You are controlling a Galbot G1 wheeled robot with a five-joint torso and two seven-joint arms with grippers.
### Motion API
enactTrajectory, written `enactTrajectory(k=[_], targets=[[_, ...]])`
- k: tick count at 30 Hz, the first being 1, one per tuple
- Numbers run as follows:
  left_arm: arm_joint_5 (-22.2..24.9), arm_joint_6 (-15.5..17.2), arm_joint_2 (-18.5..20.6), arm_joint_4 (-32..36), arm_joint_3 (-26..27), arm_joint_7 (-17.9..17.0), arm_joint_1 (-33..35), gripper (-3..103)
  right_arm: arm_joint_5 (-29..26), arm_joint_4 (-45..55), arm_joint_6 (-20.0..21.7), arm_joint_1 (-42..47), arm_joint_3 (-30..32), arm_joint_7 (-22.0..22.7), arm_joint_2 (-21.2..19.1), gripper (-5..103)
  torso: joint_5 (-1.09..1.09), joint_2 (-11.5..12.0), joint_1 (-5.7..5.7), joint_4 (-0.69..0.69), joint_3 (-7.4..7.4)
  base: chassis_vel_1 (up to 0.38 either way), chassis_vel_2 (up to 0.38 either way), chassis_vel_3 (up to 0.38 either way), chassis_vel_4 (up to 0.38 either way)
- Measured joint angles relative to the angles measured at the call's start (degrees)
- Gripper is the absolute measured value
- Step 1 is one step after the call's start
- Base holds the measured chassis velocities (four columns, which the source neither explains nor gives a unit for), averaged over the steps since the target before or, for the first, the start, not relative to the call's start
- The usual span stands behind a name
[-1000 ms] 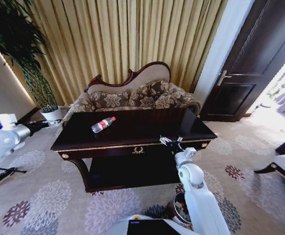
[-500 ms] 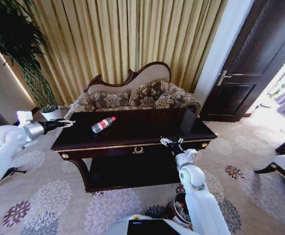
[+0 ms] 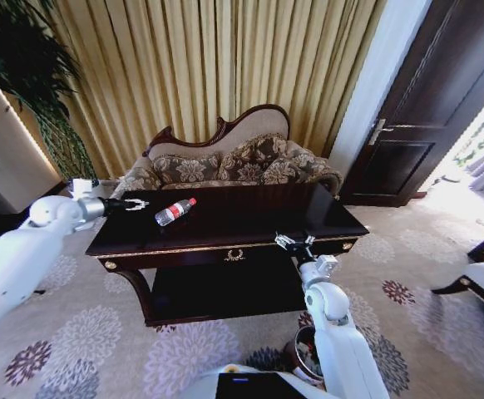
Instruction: Move to the front of the table and place the trash on the table into the trash bin.
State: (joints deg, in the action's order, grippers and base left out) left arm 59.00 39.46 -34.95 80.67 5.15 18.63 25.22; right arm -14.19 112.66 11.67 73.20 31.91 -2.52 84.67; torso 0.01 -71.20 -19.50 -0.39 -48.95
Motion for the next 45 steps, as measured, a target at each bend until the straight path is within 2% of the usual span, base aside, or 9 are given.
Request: enactTrajectory(k=[9,17,30,45], targets=[[-2.9,-0.2,-4.4,-7.0,-6.0,2.5,-5.8,100,1.5,-0.5,-0.4,0.2,-0.2,0.0,1.5,100,0.00,0.0,0.00,-0.02,0.00,0.000,0.000,0.000,0.000],[-4.7,-0.3,-6.9,-9.6,-8.1,3.9,-7.9,100,1.8,-0.6,-1.0,0.4,0.3,0.2,1.6,100,0.00,0.0,-0.01,-0.01,0.00,0.000,0.000,0.000,0.000],[-6.1,1.4,-6.8,-8.2,-9.3,7.5,-8.7,100,2.5,-1.9,-1.9,0.4,-0.1,0.2,1.9,100,0.00,0.0,0.00,0.00,0.00,0.000,0.000,0.000,0.000],[-7.1,1.4,-7.7,-11.3,-9.2,8.0,-8.2,100,3.1,-3.2,-3.2,0.2,-0.3,0.2,2.1,100,0.00,0.0,0.00,0.00,0.01,0.000,0.000,0.000,0.000]])
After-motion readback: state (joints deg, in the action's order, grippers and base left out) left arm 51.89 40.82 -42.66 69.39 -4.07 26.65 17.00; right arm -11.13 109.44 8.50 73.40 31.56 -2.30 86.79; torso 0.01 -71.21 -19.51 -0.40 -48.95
